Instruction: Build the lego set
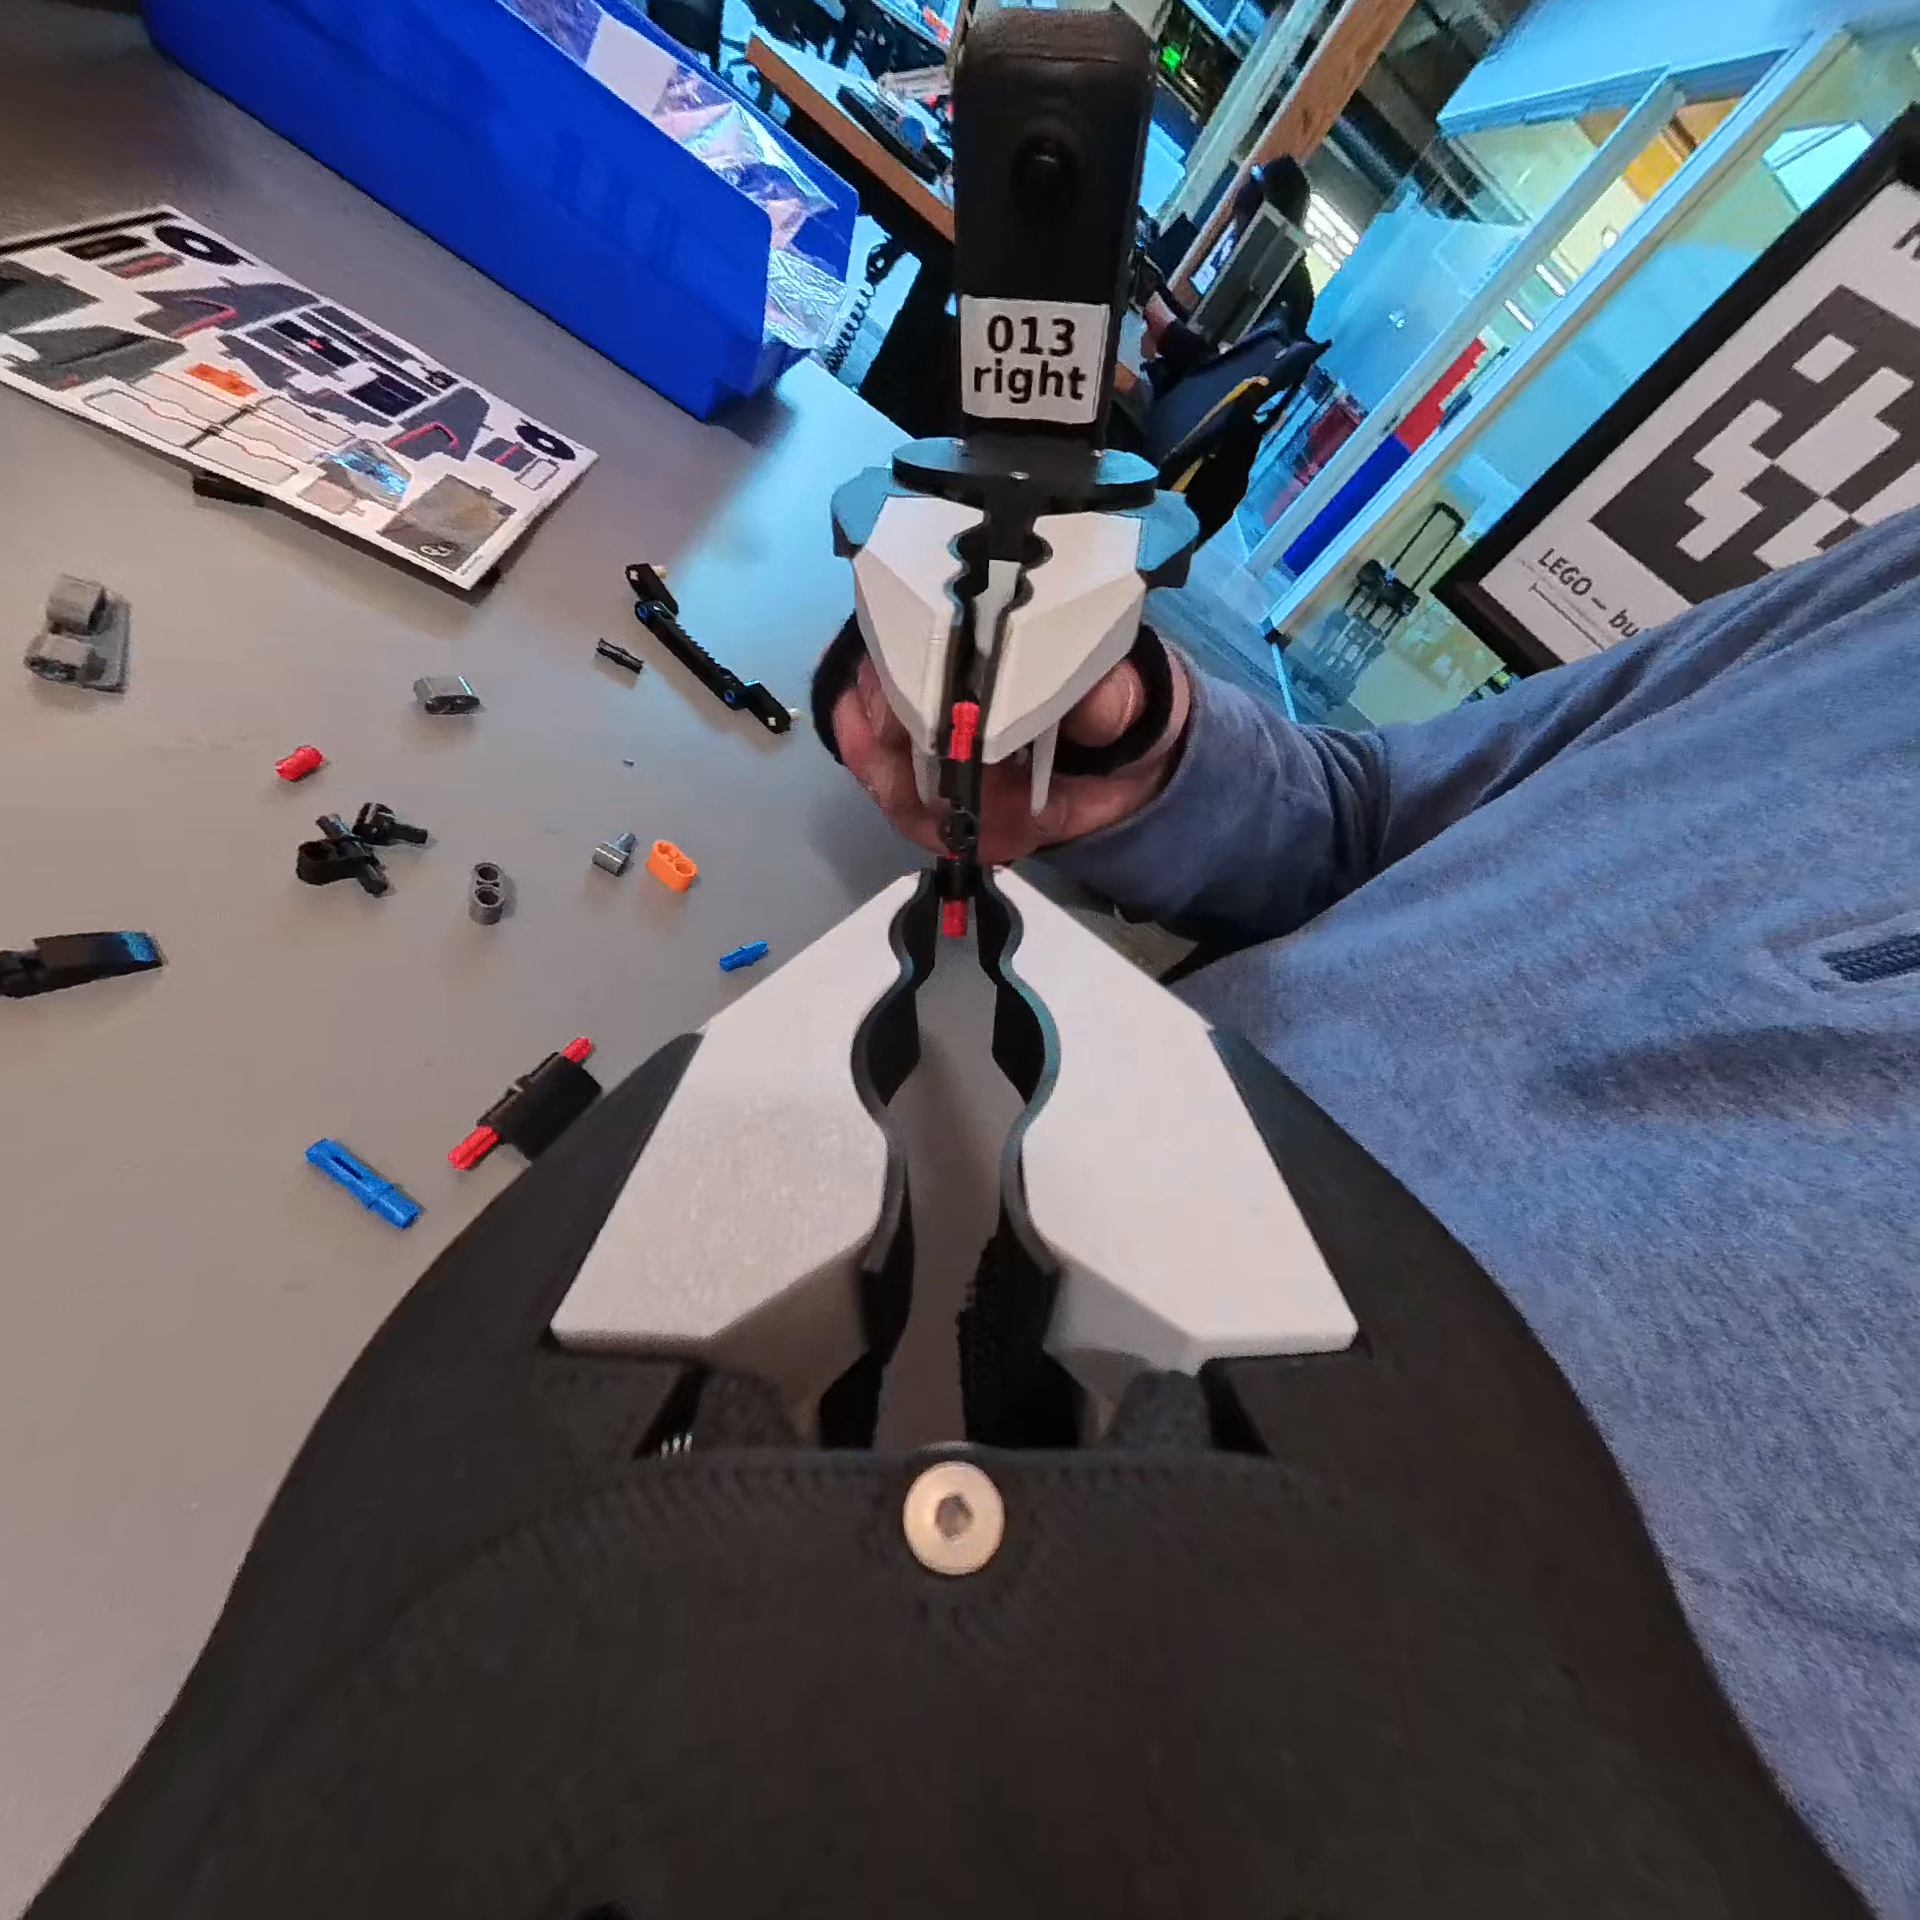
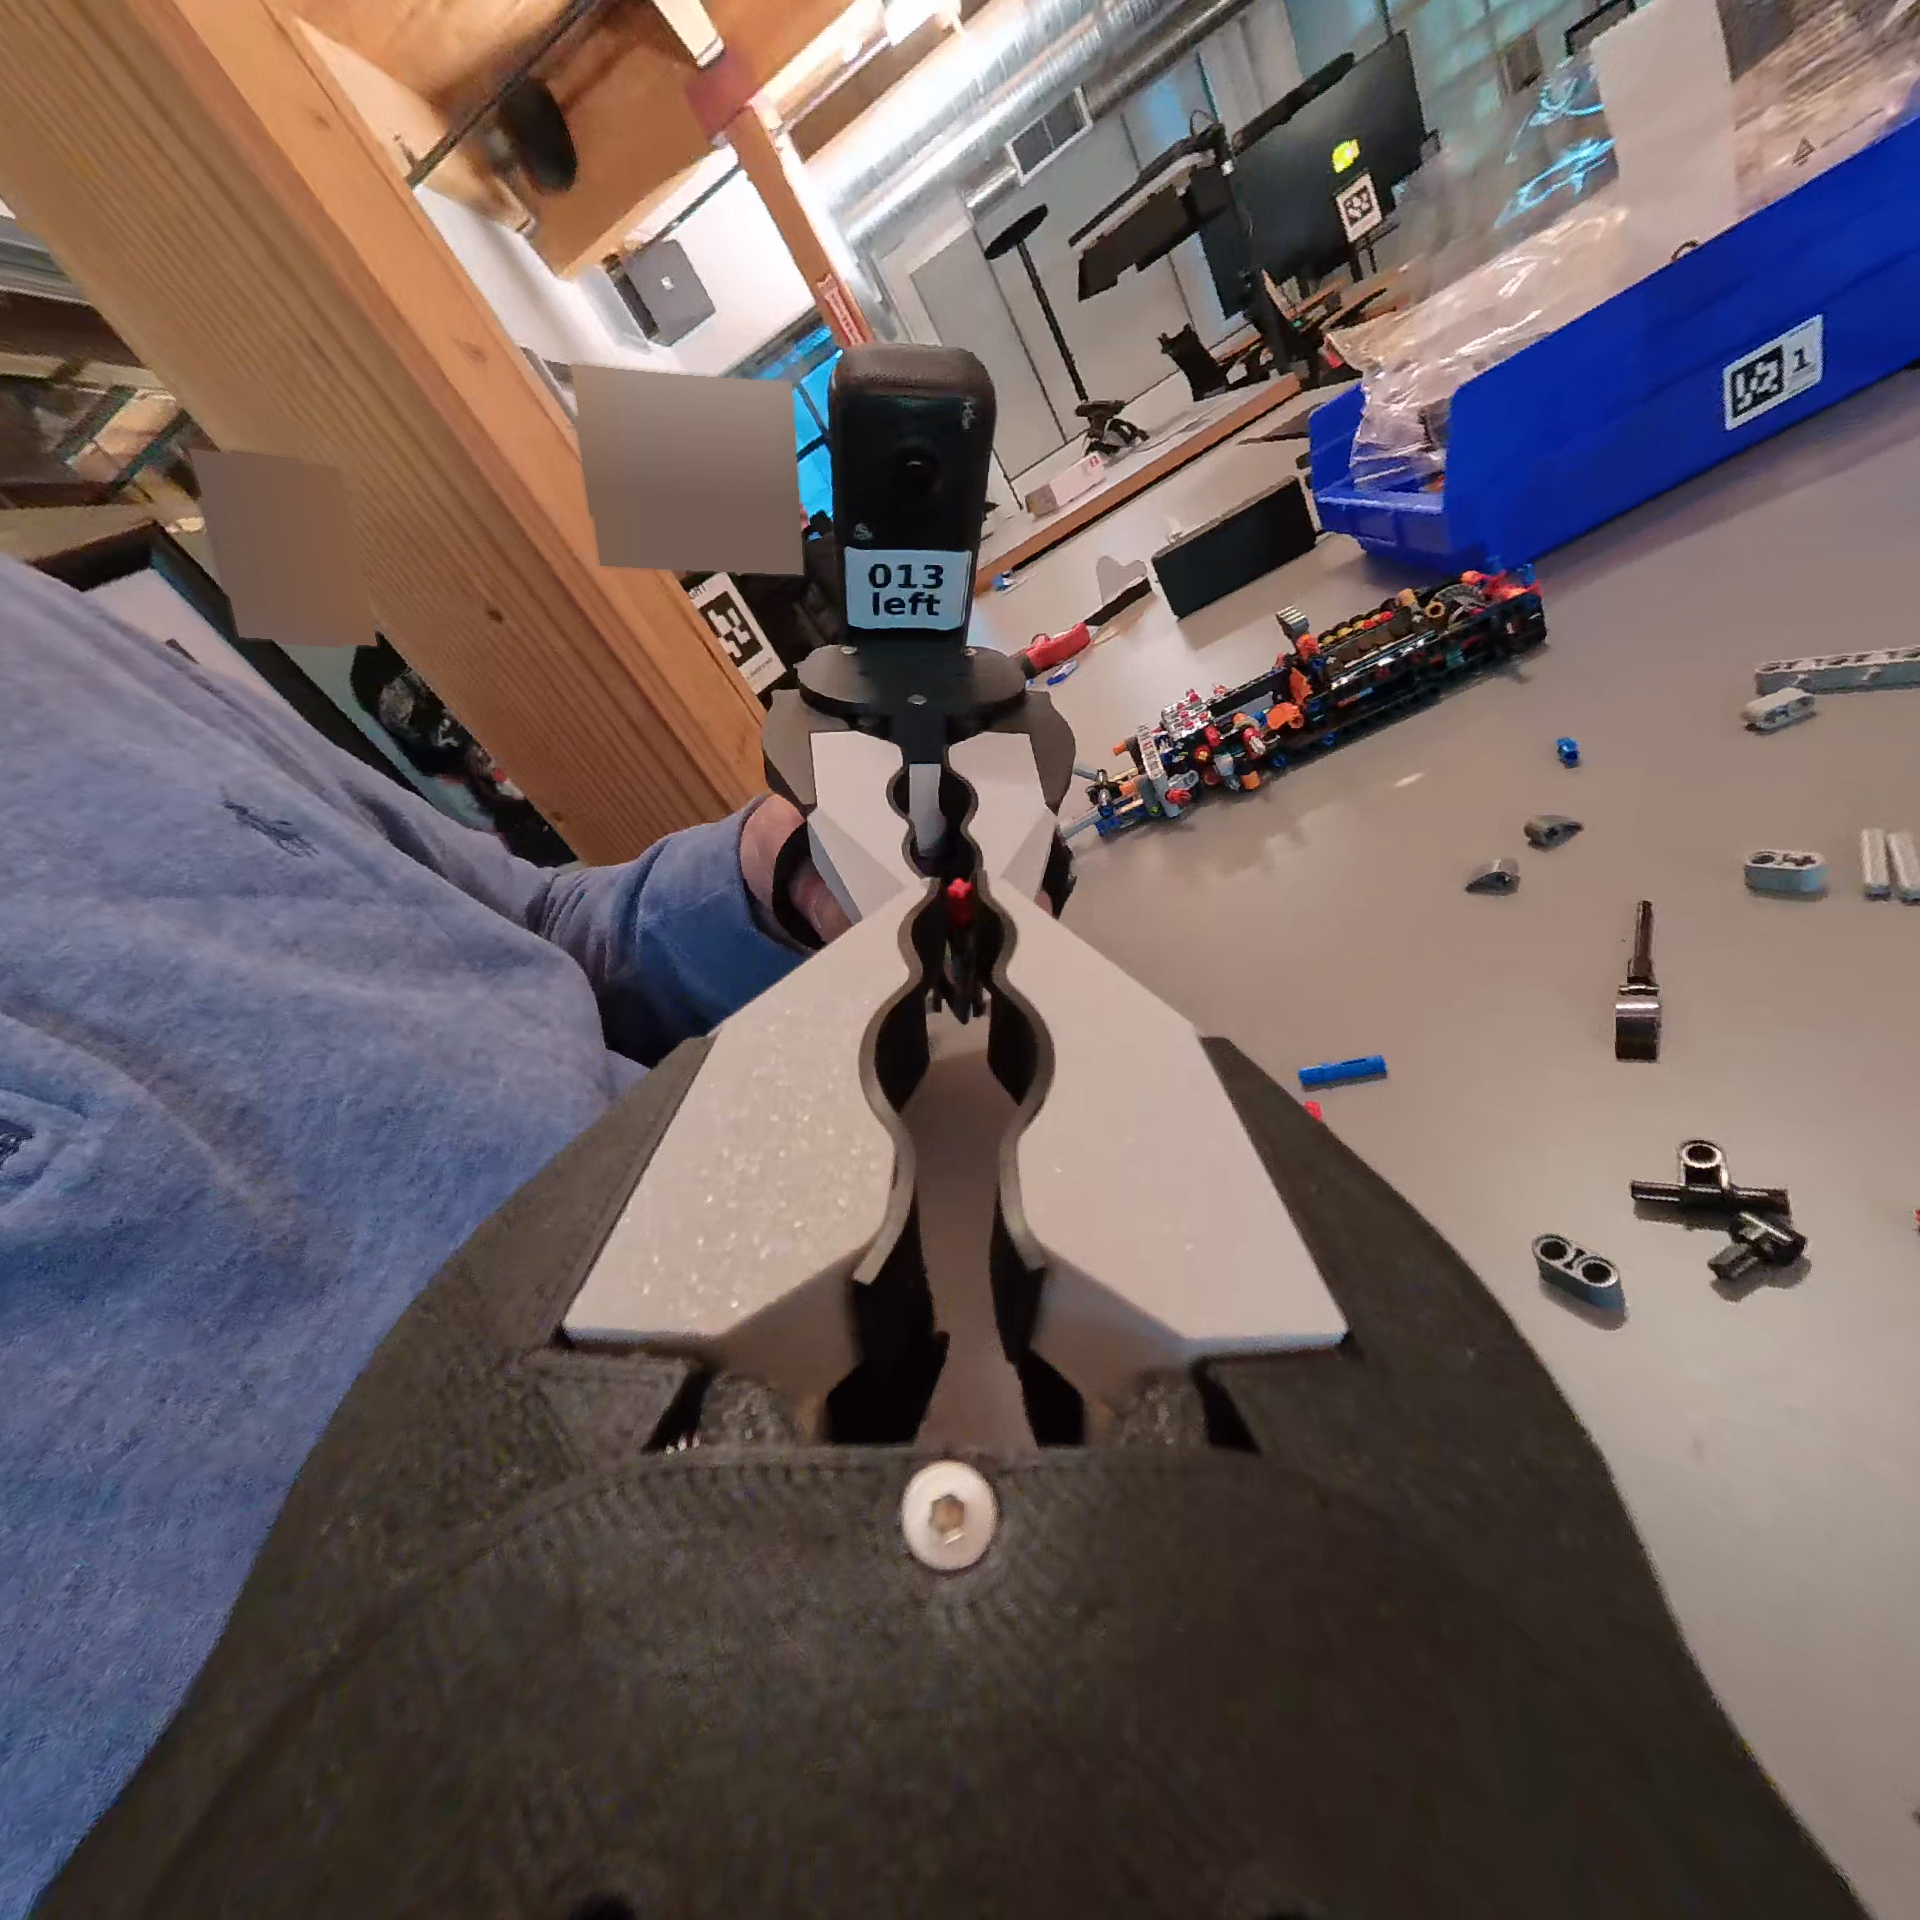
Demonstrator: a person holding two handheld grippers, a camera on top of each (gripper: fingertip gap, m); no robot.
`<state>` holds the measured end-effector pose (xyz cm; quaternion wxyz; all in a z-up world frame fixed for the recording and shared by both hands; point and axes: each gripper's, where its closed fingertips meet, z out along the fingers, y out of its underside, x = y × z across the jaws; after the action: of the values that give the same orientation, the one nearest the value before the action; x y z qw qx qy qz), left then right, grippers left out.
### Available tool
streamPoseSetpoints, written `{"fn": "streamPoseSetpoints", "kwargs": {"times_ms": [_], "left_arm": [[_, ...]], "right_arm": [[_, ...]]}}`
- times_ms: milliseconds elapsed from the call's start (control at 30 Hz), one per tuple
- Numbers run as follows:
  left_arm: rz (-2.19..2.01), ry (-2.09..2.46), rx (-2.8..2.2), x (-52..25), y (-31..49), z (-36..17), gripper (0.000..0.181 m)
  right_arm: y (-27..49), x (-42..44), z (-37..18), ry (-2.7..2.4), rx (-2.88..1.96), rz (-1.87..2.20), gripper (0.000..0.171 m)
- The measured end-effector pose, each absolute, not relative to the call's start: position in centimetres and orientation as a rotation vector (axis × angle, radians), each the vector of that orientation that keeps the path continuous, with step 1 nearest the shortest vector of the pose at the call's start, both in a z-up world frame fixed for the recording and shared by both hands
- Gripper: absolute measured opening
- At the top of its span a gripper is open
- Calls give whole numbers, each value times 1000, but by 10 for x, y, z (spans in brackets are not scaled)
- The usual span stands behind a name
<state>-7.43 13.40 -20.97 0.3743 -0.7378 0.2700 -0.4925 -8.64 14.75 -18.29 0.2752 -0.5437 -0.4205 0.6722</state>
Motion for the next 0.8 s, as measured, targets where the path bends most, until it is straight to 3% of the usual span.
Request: {"fn": "streamPoseSetpoints", "kwargs": {"times_ms": [233, 400, 733, 800], "left_arm": [[-1304, 548, -1677, -79, 150, -177, 18], [-1327, 476, -1604, -80, 157, -168, 5], [-1285, 608, -1755, -83, 151, -181, 4], [-1259, 657, -1806, -83, 149, -186, 5]], "right_arm": [[164, -87, -159, -956, -1383, 1859, 0], [163, -92, -152, -888, -1338, 1921, 0], [162, -94, -166, -1107, -1410, 1714, 7], [158, -95, -169, -1176, -1421, 1680, 2]]}}
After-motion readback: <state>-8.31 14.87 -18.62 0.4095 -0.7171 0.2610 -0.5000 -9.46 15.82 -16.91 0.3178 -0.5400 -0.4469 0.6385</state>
